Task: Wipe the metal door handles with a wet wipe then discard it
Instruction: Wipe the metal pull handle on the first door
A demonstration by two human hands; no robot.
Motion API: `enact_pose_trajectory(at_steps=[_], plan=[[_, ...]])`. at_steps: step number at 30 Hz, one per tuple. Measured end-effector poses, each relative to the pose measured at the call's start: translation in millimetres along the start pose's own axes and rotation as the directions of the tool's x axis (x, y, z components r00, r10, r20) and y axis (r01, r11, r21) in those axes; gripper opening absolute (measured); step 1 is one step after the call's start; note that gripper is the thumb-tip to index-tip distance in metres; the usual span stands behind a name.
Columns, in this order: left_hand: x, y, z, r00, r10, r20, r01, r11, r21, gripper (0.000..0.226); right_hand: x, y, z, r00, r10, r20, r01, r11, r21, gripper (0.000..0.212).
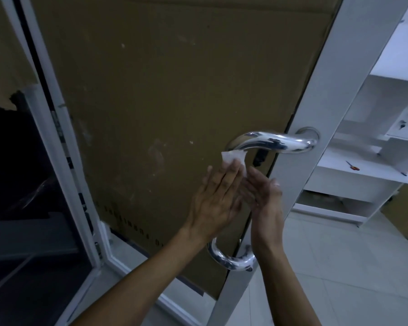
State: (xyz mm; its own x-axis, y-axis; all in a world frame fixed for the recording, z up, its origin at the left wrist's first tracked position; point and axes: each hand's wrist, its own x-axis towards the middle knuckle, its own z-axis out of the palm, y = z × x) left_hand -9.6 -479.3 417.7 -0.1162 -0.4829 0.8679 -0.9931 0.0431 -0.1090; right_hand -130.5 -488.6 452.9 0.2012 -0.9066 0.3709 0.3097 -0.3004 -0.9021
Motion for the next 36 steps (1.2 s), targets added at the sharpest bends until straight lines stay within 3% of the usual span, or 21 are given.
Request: enact_pose_trajectory(at_steps=[6, 10, 16, 20, 24, 27, 31, 33, 36], plan=[[23.4, -1.9, -5.6, 0.998, 0.012, -0.066, -0.008, 0.998, 0.062, 0.070, 5.8, -8.4, -3.3, 0.999, -0.011, -0.043, 0.012, 0.999, 0.041, 0.054], [8.6, 1.3, -3.4, 0.999, -0.051, -0.005, 0.051, 0.997, 0.063, 0.070, 7.0, -9.7, -7.8, 0.999, 0.002, -0.054, 0.001, 0.998, 0.060, 0.053], [19.9, 19.4, -9.8, 0.984, -0.177, 0.012, 0.177, 0.975, -0.134, 0.069, 6.5, -9.8, -13.0, 0.998, -0.014, -0.057, 0.017, 0.999, 0.041, 0.051], [52.6, 28.4, -30.1, 0.952, -0.299, 0.072, 0.306, 0.903, -0.302, 0.069, 7.3, -9.9, -12.3, 0.998, -0.015, -0.061, 0.017, 0.999, 0.031, 0.049], [75.0, 23.6, -52.1, 0.908, -0.367, 0.201, 0.407, 0.665, -0.626, 0.062, 7.3, -7.1, -9.0, 0.999, 0.002, -0.050, -0.001, 1.000, 0.020, 0.053], [82.0, 6.2, -63.0, 0.862, -0.356, 0.361, 0.502, 0.493, -0.711, 0.052, 6.9, -1.3, -5.1, 0.997, 0.047, -0.055, -0.045, 0.999, 0.021, 0.051], [85.6, -17.5, -61.6, 0.683, -0.313, 0.660, 0.702, 0.034, -0.711, 0.052, 3.2, 10.7, -1.6, 0.993, 0.097, -0.071, -0.096, 0.995, 0.012, 0.050], [79.1, -27.1, -55.9, 0.624, -0.252, 0.740, 0.757, -0.041, -0.653, 0.053, 2.3, 15.8, -1.9, 0.990, 0.111, -0.092, -0.110, 0.994, 0.015, 0.050], [59.3, -29.7, -49.3, 0.555, -0.208, 0.805, 0.819, -0.034, -0.573, 0.050, 0.1, 22.7, -3.2, 0.984, 0.129, -0.121, -0.131, 0.991, -0.011, 0.046]])
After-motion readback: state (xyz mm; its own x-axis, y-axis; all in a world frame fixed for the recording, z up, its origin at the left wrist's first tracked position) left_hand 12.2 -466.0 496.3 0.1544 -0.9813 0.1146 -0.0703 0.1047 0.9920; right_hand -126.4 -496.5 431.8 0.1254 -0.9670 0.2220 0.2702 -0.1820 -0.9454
